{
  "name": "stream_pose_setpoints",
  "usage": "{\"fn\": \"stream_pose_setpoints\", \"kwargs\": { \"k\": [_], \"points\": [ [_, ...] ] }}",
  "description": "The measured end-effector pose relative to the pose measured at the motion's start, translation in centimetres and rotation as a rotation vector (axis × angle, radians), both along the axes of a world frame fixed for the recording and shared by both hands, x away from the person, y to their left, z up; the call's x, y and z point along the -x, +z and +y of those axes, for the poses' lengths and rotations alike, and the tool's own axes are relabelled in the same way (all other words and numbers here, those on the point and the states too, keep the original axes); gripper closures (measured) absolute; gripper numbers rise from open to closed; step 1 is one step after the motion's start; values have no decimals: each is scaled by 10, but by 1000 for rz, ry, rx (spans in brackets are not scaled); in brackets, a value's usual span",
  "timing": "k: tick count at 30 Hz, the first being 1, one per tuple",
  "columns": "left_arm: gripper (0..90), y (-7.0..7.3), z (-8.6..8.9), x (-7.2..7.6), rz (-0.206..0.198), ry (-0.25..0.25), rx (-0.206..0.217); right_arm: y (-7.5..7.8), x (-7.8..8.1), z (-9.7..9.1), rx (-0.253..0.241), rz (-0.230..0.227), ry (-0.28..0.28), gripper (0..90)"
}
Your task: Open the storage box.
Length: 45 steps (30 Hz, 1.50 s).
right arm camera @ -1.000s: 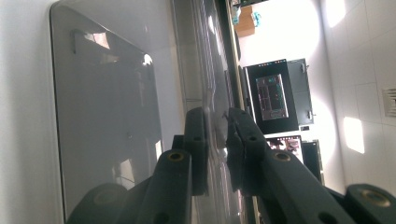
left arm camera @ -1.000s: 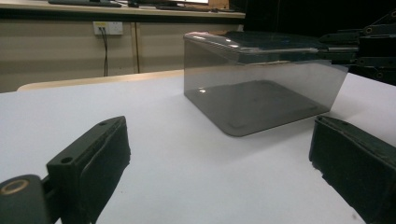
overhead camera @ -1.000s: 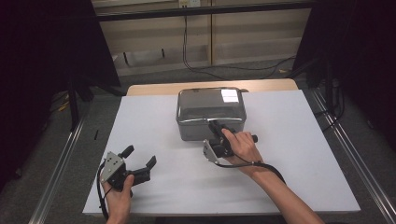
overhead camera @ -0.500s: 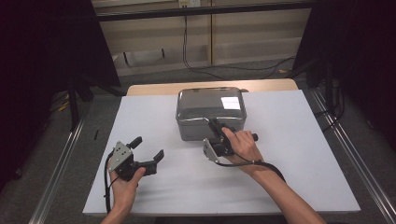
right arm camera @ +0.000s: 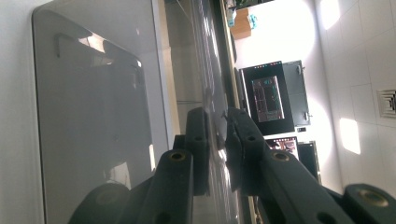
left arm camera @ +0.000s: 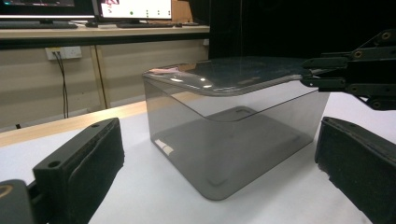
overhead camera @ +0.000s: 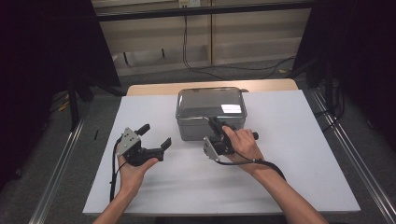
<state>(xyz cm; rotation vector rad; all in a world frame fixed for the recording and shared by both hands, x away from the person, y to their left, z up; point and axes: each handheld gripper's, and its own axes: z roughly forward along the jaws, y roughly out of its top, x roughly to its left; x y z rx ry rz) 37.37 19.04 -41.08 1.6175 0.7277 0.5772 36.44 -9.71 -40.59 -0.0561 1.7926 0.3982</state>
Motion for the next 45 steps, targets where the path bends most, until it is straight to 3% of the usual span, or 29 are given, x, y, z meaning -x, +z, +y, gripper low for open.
{"fn": "stream_pose_setpoints", "kwargs": {
  "k": [11, 14, 18, 25, 36, 45],
  "points": [
    [29, 4, -14, -25, -31, -21, -63, 3, -1, 0, -5, -3, -1, 800],
    [45, 3, -20, -35, -39, -19, -63, 4, -1, 0, -7, -5, 1, 800],
    [45, 2, -24, -42, -24, -18, -62, 5, -1, -1, -16, -3, 0, 801],
    [70, 2, -32, -51, -44, -15, -105, 10, -2, 0, -20, -8, -2, 803],
    [112, 0, -38, -67, -56, -28, -101, 16, -4, 0, -38, -22, -4, 808],
    [197, 5, -42, -77, -99, -31, -106, 20, -6, -1, -38, -28, -7, 810]
  ]
}}
